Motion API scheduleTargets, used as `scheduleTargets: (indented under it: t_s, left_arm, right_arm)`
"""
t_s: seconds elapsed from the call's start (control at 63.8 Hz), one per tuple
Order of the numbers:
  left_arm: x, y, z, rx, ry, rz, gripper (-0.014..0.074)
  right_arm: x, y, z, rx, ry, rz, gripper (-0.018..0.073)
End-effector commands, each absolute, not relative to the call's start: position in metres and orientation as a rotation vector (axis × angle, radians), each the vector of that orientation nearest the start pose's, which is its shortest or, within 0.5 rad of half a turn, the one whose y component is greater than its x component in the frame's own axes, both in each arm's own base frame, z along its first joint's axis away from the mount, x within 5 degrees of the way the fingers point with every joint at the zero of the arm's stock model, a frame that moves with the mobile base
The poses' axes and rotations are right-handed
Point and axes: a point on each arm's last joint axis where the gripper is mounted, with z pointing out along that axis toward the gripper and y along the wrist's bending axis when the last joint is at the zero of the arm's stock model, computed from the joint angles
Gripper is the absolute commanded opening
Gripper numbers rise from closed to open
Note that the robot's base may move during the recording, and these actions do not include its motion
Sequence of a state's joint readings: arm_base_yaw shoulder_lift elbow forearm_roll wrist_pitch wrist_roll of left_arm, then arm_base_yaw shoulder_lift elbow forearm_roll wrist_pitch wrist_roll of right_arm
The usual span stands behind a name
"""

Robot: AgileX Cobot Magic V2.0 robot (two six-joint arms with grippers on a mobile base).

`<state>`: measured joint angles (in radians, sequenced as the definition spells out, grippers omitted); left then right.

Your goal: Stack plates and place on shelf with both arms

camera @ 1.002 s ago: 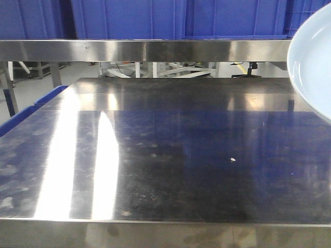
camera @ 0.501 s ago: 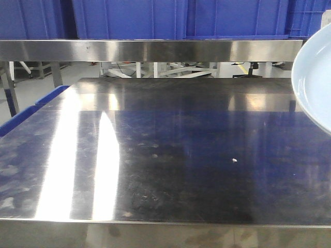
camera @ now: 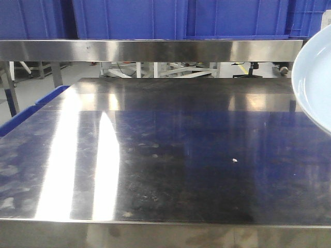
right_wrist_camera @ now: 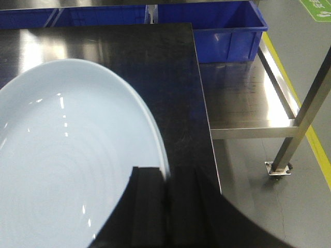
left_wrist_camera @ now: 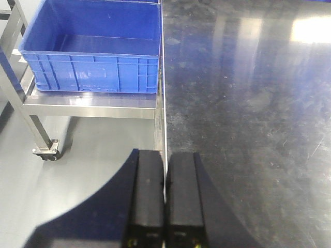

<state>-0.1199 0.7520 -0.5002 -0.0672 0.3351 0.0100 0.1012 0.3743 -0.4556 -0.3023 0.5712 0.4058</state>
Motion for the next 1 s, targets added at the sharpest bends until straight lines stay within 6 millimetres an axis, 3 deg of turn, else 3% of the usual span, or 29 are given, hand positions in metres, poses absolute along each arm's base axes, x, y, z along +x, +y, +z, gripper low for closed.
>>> scheduleTargets:
  t_s: [0.0,0.987]
  left_arm:
    - [0.1534,-0.0197,0.2973,0.058,1.959,-0.141,0.0087]
    - [0.1598,-0.0204,0.2914,0.058,1.997,-0.139,0.0087]
  right_arm:
    - [0.0812,-0.0055,0.3095,0.129,1.830,0.021,0.0028]
    - [0.0812,-0.0055,0.3095,0.129,1.830,0.021,0.0028]
